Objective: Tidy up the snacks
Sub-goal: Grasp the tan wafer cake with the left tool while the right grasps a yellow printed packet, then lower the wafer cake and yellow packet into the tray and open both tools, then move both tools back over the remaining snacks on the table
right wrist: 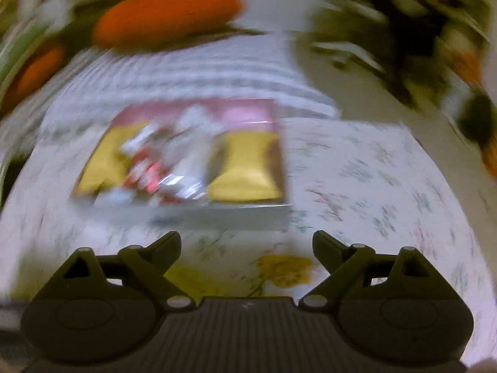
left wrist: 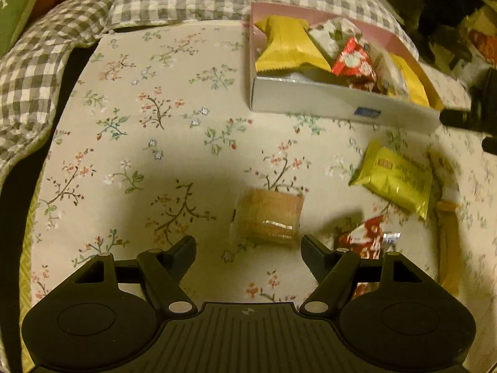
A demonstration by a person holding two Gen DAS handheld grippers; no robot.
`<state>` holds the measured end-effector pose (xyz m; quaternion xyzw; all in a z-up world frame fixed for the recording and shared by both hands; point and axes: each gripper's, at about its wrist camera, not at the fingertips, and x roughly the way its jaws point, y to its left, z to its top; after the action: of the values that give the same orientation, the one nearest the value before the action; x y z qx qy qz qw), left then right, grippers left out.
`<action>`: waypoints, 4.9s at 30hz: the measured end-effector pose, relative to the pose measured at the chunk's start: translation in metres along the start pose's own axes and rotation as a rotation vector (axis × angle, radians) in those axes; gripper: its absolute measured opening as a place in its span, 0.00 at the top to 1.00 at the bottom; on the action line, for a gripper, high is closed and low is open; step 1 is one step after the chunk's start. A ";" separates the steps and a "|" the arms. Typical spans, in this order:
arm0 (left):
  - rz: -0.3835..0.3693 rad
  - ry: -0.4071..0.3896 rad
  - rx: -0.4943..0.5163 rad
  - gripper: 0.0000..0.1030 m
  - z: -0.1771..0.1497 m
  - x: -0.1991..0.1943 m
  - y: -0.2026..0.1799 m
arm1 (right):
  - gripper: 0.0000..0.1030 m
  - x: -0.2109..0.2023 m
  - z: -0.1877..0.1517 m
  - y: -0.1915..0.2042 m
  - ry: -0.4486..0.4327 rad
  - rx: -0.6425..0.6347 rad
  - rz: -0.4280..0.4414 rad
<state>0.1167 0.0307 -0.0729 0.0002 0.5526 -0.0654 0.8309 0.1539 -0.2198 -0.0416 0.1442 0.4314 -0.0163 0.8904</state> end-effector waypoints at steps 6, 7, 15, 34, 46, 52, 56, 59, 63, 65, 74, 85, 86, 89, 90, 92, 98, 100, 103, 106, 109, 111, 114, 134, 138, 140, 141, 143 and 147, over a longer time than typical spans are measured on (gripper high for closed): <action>-0.041 0.005 -0.045 0.26 0.001 0.004 0.006 | 0.18 0.015 -0.006 0.020 0.118 -0.236 0.173; -0.040 0.002 -0.042 0.26 0.001 0.004 0.005 | 0.18 0.014 -0.009 0.025 0.126 -0.281 0.208; -0.059 -0.024 -0.032 0.26 0.007 0.011 0.000 | 0.39 0.018 -0.028 0.049 0.154 -0.522 0.247; 0.006 -0.083 0.087 0.62 0.007 0.014 -0.016 | 0.58 0.022 -0.026 0.051 0.272 -0.434 0.253; -0.028 -0.106 0.043 0.63 0.013 0.004 -0.012 | 0.58 0.013 -0.015 0.035 0.317 -0.290 0.284; -0.035 -0.129 0.029 0.63 0.018 -0.004 -0.012 | 0.59 0.004 -0.010 0.027 0.316 -0.241 0.302; -0.041 -0.140 0.022 0.63 0.022 -0.008 -0.012 | 0.59 -0.003 -0.004 0.020 0.308 -0.204 0.319; -0.046 -0.150 0.014 0.63 0.026 -0.011 -0.012 | 0.59 -0.005 0.000 0.015 0.300 -0.175 0.329; -0.048 -0.160 -0.003 0.63 0.031 -0.013 -0.011 | 0.59 -0.006 0.005 0.010 0.292 -0.145 0.335; -0.049 -0.166 -0.010 0.63 0.033 -0.013 -0.011 | 0.59 -0.007 0.008 0.006 0.287 -0.124 0.340; -0.060 -0.209 -0.036 0.63 0.050 -0.014 -0.013 | 0.59 -0.010 0.029 -0.014 0.235 -0.010 0.356; -0.151 -0.251 -0.073 0.63 0.092 -0.005 -0.016 | 0.59 -0.001 0.042 -0.016 0.223 0.068 0.400; -0.158 -0.249 -0.075 0.63 0.095 -0.002 -0.017 | 0.59 0.000 0.043 -0.015 0.218 0.071 0.407; -0.174 -0.240 -0.059 0.63 0.103 0.008 -0.021 | 0.59 0.005 0.046 -0.011 0.215 0.073 0.415; -0.177 -0.233 -0.051 0.63 0.106 0.012 -0.022 | 0.59 0.008 0.047 -0.009 0.216 0.076 0.419; -0.173 -0.219 -0.036 0.63 0.110 0.019 -0.025 | 0.59 0.014 0.049 -0.006 0.220 0.098 0.432; -0.144 -0.229 -0.020 0.63 0.122 0.038 -0.026 | 0.59 0.034 0.056 0.016 0.222 0.116 0.460; -0.140 -0.231 -0.031 0.63 0.126 0.043 -0.023 | 0.59 0.043 0.057 0.022 0.230 0.115 0.452; -0.126 -0.229 -0.038 0.63 0.130 0.051 -0.020 | 0.59 0.052 0.060 0.029 0.213 0.097 0.419; -0.121 -0.245 -0.035 0.62 0.134 0.055 -0.019 | 0.59 0.056 0.064 0.027 0.171 0.101 0.375; -0.121 -0.259 -0.034 0.62 0.137 0.057 -0.018 | 0.59 0.061 0.066 0.023 0.145 0.114 0.359; -0.120 -0.261 -0.023 0.60 0.137 0.058 -0.018 | 0.59 0.061 0.065 0.026 0.130 0.109 0.358; -0.125 -0.261 -0.026 0.55 0.137 0.057 -0.017 | 0.59 0.059 0.064 0.034 0.113 0.078 0.362; -0.164 -0.291 -0.065 0.28 0.123 0.012 -0.009 | 0.51 0.038 0.073 0.019 0.115 0.149 0.406; -0.145 -0.257 -0.086 0.28 0.114 0.007 -0.011 | 0.46 0.029 0.073 0.008 0.140 0.163 0.375; -0.167 -0.220 -0.096 0.28 0.106 0.005 -0.013 | 0.45 0.027 0.071 0.005 0.157 0.154 0.346; -0.168 -0.203 -0.089 0.28 0.102 0.004 -0.015 | 0.45 0.026 0.070 0.004 0.172 0.152 0.334; -0.146 -0.173 -0.061 0.28 0.093 0.001 -0.022 | 0.45 0.023 0.066 0.002 0.202 0.147 0.319; -0.125 -0.124 -0.053 0.27 0.071 -0.004 -0.028 | 0.41 0.013 0.057 0.001 0.239 0.108 0.284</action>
<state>0.1773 -0.0022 -0.0395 -0.0603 0.5006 -0.1021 0.8575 0.2061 -0.2331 -0.0177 0.2522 0.5079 0.1036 0.8172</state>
